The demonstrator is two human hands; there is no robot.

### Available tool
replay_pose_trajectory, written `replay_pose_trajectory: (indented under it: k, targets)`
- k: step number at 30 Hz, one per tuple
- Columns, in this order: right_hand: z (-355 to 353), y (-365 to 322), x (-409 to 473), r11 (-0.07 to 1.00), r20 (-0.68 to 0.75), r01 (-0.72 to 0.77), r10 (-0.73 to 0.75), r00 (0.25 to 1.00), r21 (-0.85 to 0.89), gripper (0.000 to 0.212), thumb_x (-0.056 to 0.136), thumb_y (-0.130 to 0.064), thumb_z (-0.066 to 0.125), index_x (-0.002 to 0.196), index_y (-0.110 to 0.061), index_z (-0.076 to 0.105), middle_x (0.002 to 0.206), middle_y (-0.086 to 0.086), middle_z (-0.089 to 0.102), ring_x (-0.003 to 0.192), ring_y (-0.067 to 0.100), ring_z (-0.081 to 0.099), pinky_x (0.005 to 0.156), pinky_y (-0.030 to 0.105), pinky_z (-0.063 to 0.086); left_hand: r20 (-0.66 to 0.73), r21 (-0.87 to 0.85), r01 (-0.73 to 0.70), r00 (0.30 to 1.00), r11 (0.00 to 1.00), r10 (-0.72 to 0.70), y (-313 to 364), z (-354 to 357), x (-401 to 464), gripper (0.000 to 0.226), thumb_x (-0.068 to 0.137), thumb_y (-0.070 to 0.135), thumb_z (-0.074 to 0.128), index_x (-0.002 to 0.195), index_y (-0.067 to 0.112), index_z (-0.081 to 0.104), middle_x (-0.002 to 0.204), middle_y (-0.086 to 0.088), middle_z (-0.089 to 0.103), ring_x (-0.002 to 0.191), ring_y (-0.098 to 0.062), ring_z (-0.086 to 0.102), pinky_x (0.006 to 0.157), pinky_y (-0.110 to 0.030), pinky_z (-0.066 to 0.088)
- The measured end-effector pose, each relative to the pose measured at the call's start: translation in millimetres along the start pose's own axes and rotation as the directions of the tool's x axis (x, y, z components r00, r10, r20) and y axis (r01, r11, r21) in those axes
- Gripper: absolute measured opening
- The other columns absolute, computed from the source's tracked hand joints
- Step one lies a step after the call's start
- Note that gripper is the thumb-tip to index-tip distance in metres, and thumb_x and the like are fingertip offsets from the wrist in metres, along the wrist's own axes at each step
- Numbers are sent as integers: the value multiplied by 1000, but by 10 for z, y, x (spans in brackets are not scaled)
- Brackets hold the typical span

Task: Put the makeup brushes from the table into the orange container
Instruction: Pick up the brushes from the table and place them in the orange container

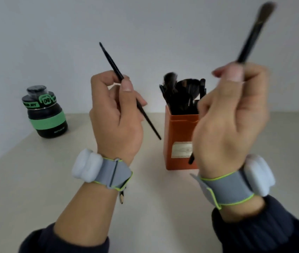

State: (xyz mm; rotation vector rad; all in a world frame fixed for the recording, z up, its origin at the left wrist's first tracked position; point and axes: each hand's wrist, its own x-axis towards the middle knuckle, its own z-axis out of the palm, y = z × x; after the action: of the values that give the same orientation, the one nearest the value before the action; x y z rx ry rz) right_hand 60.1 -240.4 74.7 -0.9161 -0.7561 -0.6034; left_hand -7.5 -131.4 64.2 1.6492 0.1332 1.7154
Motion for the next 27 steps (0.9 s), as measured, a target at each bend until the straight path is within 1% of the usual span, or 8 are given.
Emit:
replay_pose_trajectory:
  k: [3,10,13,16,19,22,25,27]
  targets:
    - [-89,20,177,997,-118,75,-74,990,2,21,105,-19,32,92,-9,45,52,12,39,39,15,37,45,17,30,-107,-141,-74,993,987,59,130,94,5,5,102,21,36,97,23,38,67,3,64,43,-16,56,45,-26,43]
    - [-148,30,274,994,-127,107,-103,987,27,27,104,-25,31,104,-3,45,93,37,57,50,28,53,48,34,37,-89,-179,-158,986,971,144,229,168,-38,6,103,16,33,101,20,36,77,-14,65,50,-21,64,52,-26,50]
    - [-144,23,266,991,-110,133,-133,985,-14,23,104,-22,31,104,-4,46,93,33,58,55,26,54,50,36,40,-27,-101,-146,989,984,144,217,194,-66,10,103,18,37,100,28,38,78,-5,67,52,-18,65,53,-28,51]
    - [-133,18,202,983,-62,154,-160,985,-101,15,104,-15,37,100,-8,49,78,17,61,59,24,54,58,36,44,14,-32,-122,992,992,122,191,231,-104,12,99,21,45,96,33,45,81,0,68,57,-23,65,54,-39,53]
    - [-114,32,150,975,-4,138,-141,990,-175,10,100,-12,46,96,-12,55,72,2,59,61,16,55,61,26,44,16,98,-106,994,989,105,151,260,-119,15,91,22,55,92,36,52,90,-3,68,65,-27,63,62,-46,53]
    - [-97,70,144,975,43,104,-97,994,-197,7,99,-13,48,100,-14,54,72,-14,56,60,12,57,61,23,45,21,21,-2,1000,1000,2,126,300,-124,28,84,12,59,102,33,52,87,7,67,61,-19,63,61,-47,56]
    - [-93,128,138,951,60,112,-99,993,-289,11,104,-21,42,108,-17,51,65,-10,56,59,11,57,58,19,41,51,-65,47,998,997,-43,114,323,-128,48,81,1,58,116,30,42,84,8,66,55,-17,63,57,-43,57]
    - [-93,154,135,931,58,120,-106,993,-345,10,106,-28,38,101,-24,46,61,-4,55,56,13,54,54,23,40,61,-98,49,997,994,-43,120,328,-133,45,82,2,56,113,31,41,82,7,66,54,-19,63,56,-40,56]
